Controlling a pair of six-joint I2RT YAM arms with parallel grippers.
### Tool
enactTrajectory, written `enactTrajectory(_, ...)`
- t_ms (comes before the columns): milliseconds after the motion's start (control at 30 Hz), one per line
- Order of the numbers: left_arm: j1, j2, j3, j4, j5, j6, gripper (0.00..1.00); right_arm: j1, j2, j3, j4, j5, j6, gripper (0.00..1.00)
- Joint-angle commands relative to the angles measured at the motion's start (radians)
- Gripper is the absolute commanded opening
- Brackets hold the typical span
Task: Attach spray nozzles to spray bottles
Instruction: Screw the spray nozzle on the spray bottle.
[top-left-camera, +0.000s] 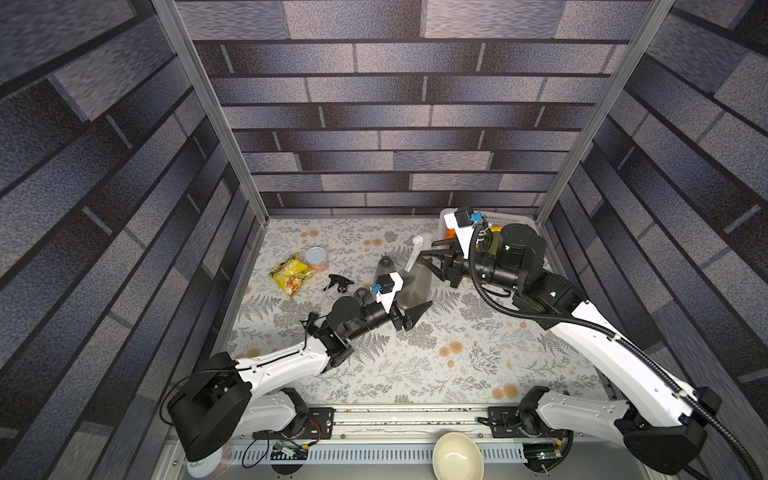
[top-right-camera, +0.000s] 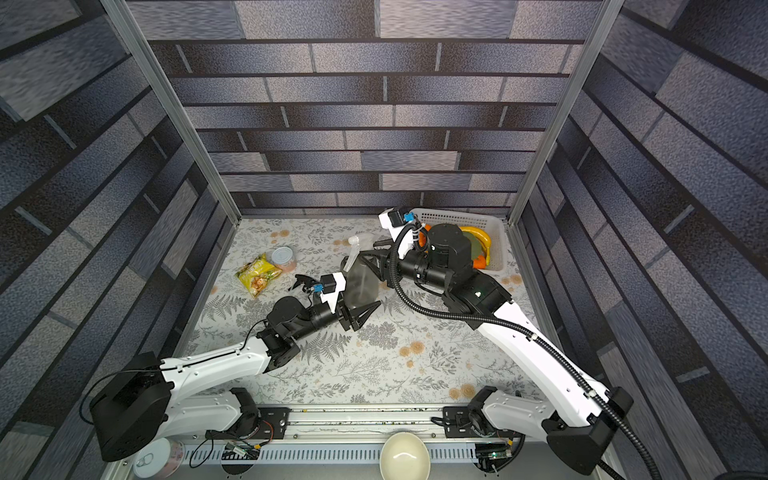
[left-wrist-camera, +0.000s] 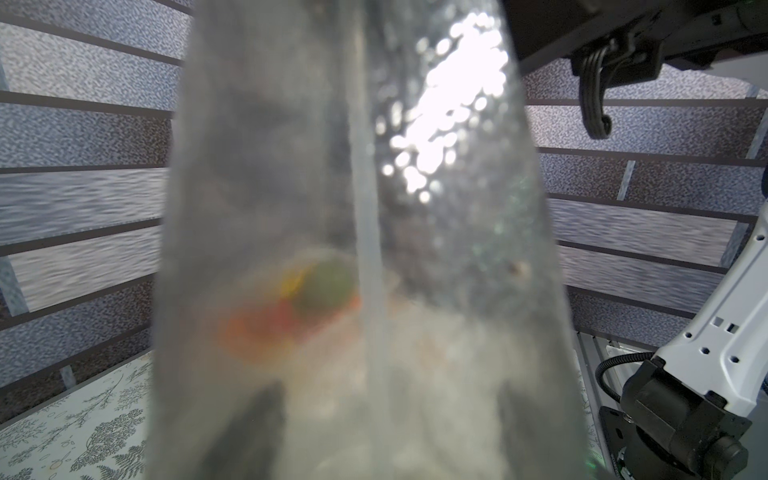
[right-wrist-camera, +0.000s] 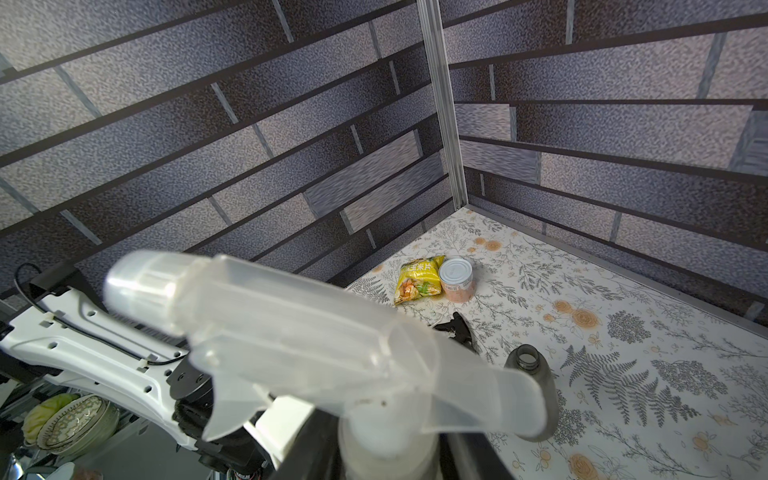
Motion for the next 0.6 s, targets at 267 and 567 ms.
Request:
enactTrajectory(267, -0.013, 0.011, 0.068, -0.001, 0.004, 0.043, 0.79, 0.002, -0.012, -0.033, 0.045, 0.022, 0.056, 0.23)
enactTrajectory(567, -0.022, 0.031, 0.092, -0.026, -0.058, 0.104, 0.79, 0.130, 0.010, 0.015, -0.129, 0.497, 0.091, 0.12)
